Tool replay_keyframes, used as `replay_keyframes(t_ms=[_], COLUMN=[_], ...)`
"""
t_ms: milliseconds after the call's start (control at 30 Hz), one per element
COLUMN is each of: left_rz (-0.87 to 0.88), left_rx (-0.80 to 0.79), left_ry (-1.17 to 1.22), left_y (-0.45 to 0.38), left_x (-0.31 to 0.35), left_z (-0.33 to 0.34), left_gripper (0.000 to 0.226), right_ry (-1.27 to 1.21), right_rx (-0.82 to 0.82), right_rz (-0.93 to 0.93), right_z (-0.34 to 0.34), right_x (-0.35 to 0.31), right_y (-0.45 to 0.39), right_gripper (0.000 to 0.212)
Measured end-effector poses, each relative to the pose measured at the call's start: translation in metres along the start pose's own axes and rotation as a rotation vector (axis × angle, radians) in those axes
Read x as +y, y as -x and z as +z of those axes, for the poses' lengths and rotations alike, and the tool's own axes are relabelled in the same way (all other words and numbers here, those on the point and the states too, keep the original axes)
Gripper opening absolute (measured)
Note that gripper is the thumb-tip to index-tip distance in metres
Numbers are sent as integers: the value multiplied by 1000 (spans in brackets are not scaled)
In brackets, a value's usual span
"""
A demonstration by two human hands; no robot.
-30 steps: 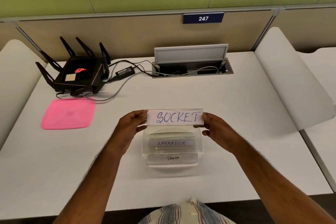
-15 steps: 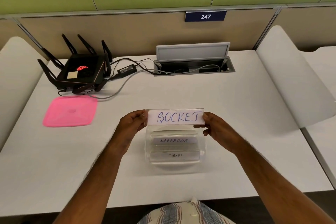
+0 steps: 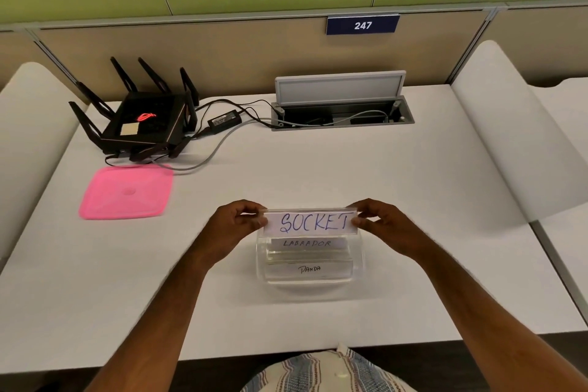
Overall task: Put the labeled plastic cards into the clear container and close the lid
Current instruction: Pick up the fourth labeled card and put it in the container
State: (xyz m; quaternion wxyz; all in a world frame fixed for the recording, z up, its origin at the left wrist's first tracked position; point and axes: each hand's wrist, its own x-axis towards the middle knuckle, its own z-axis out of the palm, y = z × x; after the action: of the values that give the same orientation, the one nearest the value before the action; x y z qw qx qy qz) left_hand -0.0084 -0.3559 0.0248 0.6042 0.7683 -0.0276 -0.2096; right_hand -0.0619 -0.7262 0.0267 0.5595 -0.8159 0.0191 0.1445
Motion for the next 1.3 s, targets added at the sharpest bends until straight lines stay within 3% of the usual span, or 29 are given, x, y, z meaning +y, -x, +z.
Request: replay_keyframes(t_ms=[133, 333, 733, 1067, 1200, 1300], left_rz=[23, 68, 206, 287, 246, 190], left_rx=[43, 66, 171, 34, -10, -41], left_ry=[-254, -684, -1034, -1381, -1450, -1530], left_y=[-1, 0, -10, -16, -19, -22], left_x=[-6, -15, -21, -23, -25, -26], left_z=[1, 8, 40, 47, 49, 51], left_gripper=[21, 22, 21, 17, 12, 22], right_ry=[139, 380, 746, 847, 863, 886], right_rx=[27, 98, 136, 84, 70, 61], right_rz=[3, -179, -78, 8, 41, 47], right_z=[4, 11, 24, 37, 42, 44], right_x=[13, 32, 41, 45, 45, 45], right_y=[-2, -4, -15, -22, -22, -23], right_gripper=[21, 30, 28, 22, 23, 24])
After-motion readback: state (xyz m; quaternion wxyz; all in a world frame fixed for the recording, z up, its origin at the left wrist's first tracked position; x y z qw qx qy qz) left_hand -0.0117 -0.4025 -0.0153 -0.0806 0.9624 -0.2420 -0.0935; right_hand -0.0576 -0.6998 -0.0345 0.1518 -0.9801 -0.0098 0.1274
